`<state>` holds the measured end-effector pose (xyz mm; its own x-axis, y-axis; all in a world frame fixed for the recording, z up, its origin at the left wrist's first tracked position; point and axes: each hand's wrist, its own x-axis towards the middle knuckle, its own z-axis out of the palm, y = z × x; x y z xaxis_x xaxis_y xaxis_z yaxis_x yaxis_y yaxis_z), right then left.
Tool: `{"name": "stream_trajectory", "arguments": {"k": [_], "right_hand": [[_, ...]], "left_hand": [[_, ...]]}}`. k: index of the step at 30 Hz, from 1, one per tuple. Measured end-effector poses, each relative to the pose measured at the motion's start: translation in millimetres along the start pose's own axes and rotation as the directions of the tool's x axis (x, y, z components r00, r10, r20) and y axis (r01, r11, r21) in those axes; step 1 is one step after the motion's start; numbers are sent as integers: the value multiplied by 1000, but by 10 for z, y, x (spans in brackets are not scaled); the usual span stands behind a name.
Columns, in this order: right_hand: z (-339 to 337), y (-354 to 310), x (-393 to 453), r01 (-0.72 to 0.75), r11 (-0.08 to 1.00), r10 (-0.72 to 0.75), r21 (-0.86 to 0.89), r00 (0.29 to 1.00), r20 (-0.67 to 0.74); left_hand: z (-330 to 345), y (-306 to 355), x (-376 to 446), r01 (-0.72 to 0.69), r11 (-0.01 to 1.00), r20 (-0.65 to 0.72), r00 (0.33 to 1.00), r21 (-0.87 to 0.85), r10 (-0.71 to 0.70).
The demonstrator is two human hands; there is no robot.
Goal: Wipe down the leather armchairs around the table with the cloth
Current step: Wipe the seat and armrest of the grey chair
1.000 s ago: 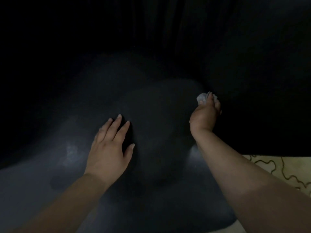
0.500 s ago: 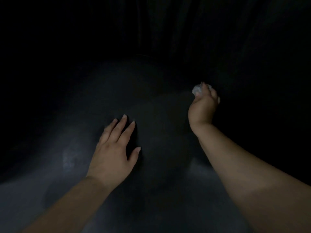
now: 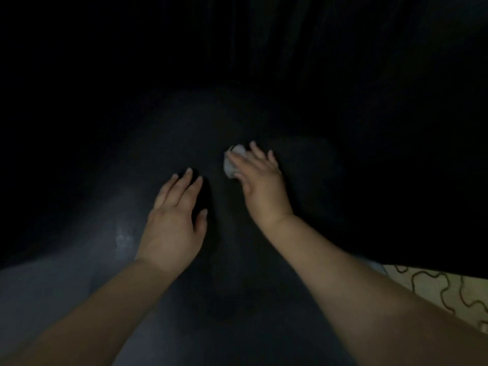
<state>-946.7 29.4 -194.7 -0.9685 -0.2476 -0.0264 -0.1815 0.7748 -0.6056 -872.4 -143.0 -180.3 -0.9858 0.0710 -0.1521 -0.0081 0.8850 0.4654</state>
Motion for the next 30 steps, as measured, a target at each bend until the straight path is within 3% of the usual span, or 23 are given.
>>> {"name": "stream_trajectory", "arguments": {"k": [5,8,11,14,18,24,30], "right_hand": [[300,-327,-617,136,990,-142,46,970,196],[335,-435,-784,54,998,-56,13,939,340],[106,-588,-753,-79,982,48,170,982,180],[-288,-860,-677,-246,881,240,404,969,65],[-760,-1353,-592,-379,760,389,528,916,97],[-1228,-2039,-697,-387,735,366,557,918,155],[-1186,-2592,-839,-448,658,405,605,888,217]], "left_hand": [[-169,-172,-227,95,995,25,995,18,-96],[-320,-230,-387,109,993,74,991,46,-112],[-591,-236,-534,136,987,85,986,84,-143],[-1025,-182,-639,127,983,88,986,129,-139],[-1764,-53,-788,145,976,42,987,163,-154],[-2644,100,-1115,186,969,-28,982,165,-184],[-2948,-121,-1377,205,970,-29,979,132,-203]]}}
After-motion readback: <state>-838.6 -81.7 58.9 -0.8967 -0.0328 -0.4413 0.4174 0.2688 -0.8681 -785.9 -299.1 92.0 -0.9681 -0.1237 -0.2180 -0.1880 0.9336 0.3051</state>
